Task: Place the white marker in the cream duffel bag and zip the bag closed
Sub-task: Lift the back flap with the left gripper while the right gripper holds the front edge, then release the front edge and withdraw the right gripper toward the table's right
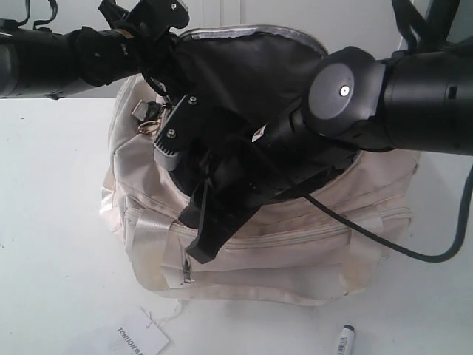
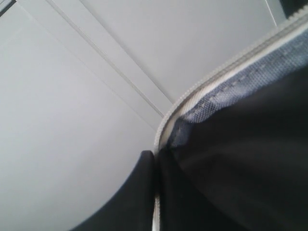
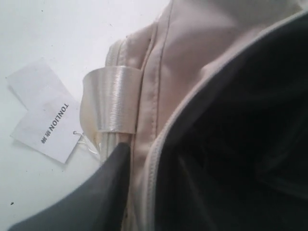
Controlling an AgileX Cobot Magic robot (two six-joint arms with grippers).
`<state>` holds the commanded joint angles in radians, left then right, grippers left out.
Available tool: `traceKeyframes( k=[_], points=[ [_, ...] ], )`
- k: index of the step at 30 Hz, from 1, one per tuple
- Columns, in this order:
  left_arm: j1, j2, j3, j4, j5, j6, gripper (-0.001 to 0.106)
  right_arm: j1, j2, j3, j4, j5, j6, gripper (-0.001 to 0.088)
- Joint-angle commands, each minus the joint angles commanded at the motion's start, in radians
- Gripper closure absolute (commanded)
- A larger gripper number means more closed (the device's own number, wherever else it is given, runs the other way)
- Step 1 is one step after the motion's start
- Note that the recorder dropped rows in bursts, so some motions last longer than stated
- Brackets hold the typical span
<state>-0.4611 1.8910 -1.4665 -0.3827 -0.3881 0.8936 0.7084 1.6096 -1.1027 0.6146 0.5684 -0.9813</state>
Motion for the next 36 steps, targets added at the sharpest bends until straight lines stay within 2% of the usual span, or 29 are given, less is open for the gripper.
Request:
traceKeyframes(
  k=[5, 10, 25, 36],
  points=[
    [0.000, 0.000, 0.000, 0.000, -0.003, 0.000, 0.105, 0.000, -0.021, -0.002, 0.000, -0.048, 0.045, 0.0429],
    [0.000, 0.000, 0.000, 0.000, -0.003, 0.000, 0.105, 0.000, -0.069, -0.002, 0.000, -0.085, 0.053, 0.0429],
    [0.000, 0.000, 0.000, 0.000, -0.003, 0.000, 0.105, -0.002, -0.151, -0.002, 0.000, -0.083, 0.095, 0.0433],
    [0.000, 0.000, 0.000, 0.000, -0.003, 0.000, 0.105, -0.002, -0.153, -0.002, 0.000, -0.041, 0.095, 0.0686]
  ],
)
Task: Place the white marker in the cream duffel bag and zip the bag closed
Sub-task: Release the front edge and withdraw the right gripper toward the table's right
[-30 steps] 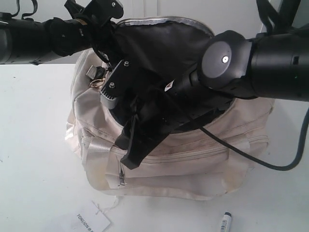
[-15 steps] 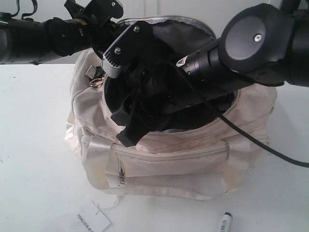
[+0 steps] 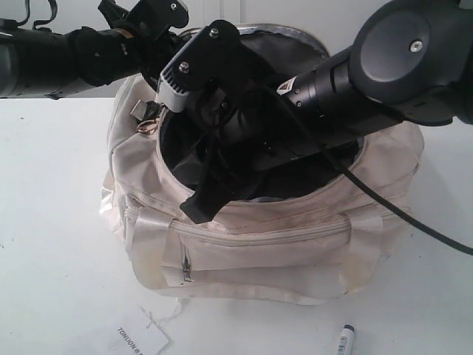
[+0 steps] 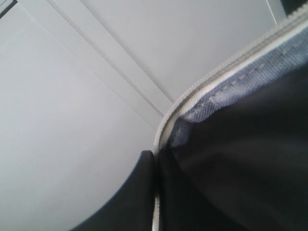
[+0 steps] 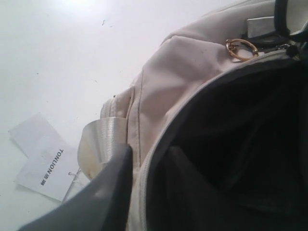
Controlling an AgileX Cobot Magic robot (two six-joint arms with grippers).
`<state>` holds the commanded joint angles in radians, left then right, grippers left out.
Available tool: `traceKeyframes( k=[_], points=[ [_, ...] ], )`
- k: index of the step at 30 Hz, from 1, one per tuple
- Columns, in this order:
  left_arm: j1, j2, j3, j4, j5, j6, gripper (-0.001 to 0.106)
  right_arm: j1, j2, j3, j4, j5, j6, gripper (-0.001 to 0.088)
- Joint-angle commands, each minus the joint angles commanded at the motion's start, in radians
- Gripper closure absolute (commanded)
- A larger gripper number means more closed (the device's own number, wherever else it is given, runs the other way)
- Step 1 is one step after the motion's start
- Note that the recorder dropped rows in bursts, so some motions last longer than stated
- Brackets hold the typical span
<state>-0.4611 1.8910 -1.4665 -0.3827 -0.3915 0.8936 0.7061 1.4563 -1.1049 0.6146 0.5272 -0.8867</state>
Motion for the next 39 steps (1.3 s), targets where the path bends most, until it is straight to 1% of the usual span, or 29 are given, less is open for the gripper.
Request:
traceKeyframes(
  k=[6, 10, 17, 20, 22, 31, 39],
  points=[
    [0.000, 0.000, 0.000, 0.000, 0.000, 0.000, 0.105, 0.000, 0.000, 0.000, 0.000, 0.000, 0.000, 0.0870],
    [0.000, 0.000, 0.000, 0.000, 0.000, 0.000, 0.105, 0.000, 0.000, 0.000, 0.000, 0.000, 0.014, 0.0868],
    [0.000, 0.000, 0.000, 0.000, 0.000, 0.000, 0.105, 0.000, 0.000, 0.000, 0.000, -0.013, 0.119, 0.0868],
    [0.000, 0.000, 0.000, 0.000, 0.000, 0.000, 0.105, 0.000, 0.000, 0.000, 0.003, -0.006, 0.207, 0.0868],
    [0.000, 0.000, 0.000, 0.000, 0.000, 0.000, 0.105, 0.000, -0.009, -0.001, 0.003, 0.010, 0.238, 0.0868],
    [0.000, 0.000, 0.000, 0.000, 0.000, 0.000, 0.105, 0.000, -0.082, -0.001, 0.004, 0.118, 0.238, 0.0868],
    [0.000, 0.000, 0.000, 0.000, 0.000, 0.000, 0.105, 0.000, -0.105, -0.001, 0.024, 0.284, 0.248, 0.0868]
  ],
)
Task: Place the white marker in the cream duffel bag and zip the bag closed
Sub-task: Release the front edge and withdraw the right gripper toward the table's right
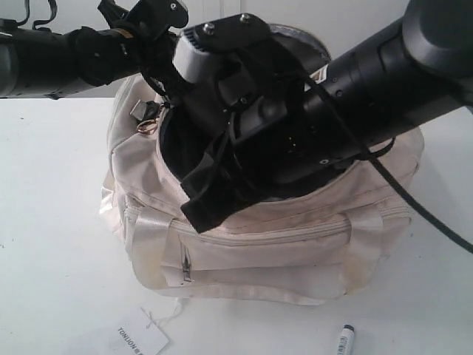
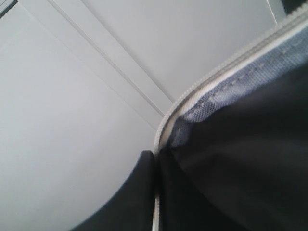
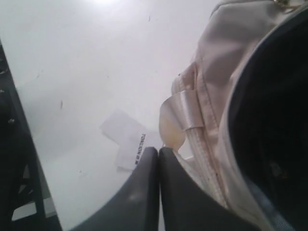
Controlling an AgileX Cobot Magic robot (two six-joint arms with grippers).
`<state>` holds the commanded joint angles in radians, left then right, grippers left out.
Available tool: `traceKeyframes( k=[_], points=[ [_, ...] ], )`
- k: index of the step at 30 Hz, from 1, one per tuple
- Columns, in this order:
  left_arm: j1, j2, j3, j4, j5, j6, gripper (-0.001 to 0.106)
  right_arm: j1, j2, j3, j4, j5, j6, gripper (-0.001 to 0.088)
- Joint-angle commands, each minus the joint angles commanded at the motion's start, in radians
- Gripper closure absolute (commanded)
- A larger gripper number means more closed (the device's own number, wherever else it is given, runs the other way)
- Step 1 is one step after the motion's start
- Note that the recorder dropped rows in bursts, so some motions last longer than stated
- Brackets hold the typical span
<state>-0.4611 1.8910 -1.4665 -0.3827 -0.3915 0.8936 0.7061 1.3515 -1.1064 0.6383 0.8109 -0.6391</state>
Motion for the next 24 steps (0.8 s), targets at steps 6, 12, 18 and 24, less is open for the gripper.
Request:
traceKeyframes(
  k=[6, 12, 18, 24],
  points=[
    [0.000, 0.000, 0.000, 0.000, 0.000, 0.000, 0.105, 0.000, 0.000, 0.000, 0.000, 0.038, 0.026, 0.0868],
    [0.000, 0.000, 0.000, 0.000, 0.000, 0.000, 0.105, 0.000, 0.000, 0.000, -0.002, 0.080, 0.068, 0.0868],
    [0.000, 0.000, 0.000, 0.000, 0.000, 0.000, 0.105, 0.000, 0.000, 0.000, -0.002, 0.202, 0.068, 0.0868],
    [0.000, 0.000, 0.000, 0.000, 0.000, 0.000, 0.105, 0.000, 0.000, 0.002, -0.002, 0.309, 0.073, 0.0868]
  ],
)
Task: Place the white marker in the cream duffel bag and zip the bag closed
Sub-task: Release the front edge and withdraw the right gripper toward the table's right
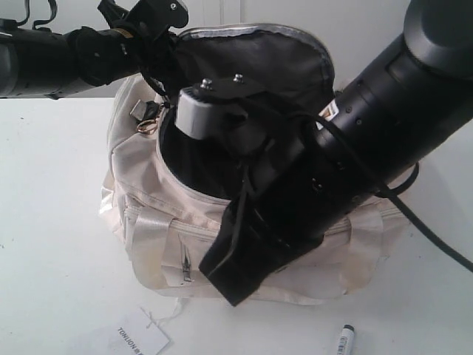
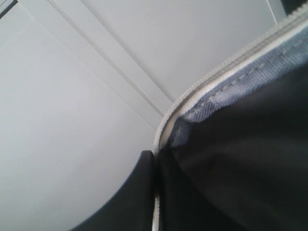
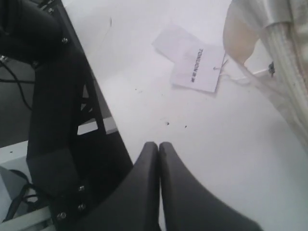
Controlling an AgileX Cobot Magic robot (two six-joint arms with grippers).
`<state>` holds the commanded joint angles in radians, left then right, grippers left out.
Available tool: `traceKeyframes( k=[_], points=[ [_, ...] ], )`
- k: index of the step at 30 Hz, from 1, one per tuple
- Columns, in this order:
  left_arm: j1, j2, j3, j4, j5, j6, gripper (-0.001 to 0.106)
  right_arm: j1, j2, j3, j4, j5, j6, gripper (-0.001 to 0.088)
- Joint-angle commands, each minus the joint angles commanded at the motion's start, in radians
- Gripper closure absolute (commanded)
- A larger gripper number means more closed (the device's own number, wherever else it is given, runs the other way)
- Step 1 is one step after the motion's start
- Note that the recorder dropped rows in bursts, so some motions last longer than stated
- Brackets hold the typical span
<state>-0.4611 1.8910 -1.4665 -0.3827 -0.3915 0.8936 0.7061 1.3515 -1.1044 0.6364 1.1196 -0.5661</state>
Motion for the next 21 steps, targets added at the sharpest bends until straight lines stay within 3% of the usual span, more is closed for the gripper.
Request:
traceKeyframes(
  k=[13, 21],
  points=[
    [0.000, 0.000, 0.000, 0.000, 0.000, 0.000, 0.105, 0.000, 0.000, 0.000, -0.011, 0.102, 0.111, 0.0868],
    [0.000, 0.000, 0.000, 0.000, 0.000, 0.000, 0.105, 0.002, -0.020, 0.071, -0.170, 0.102, 0.276, 0.0868]
  ],
)
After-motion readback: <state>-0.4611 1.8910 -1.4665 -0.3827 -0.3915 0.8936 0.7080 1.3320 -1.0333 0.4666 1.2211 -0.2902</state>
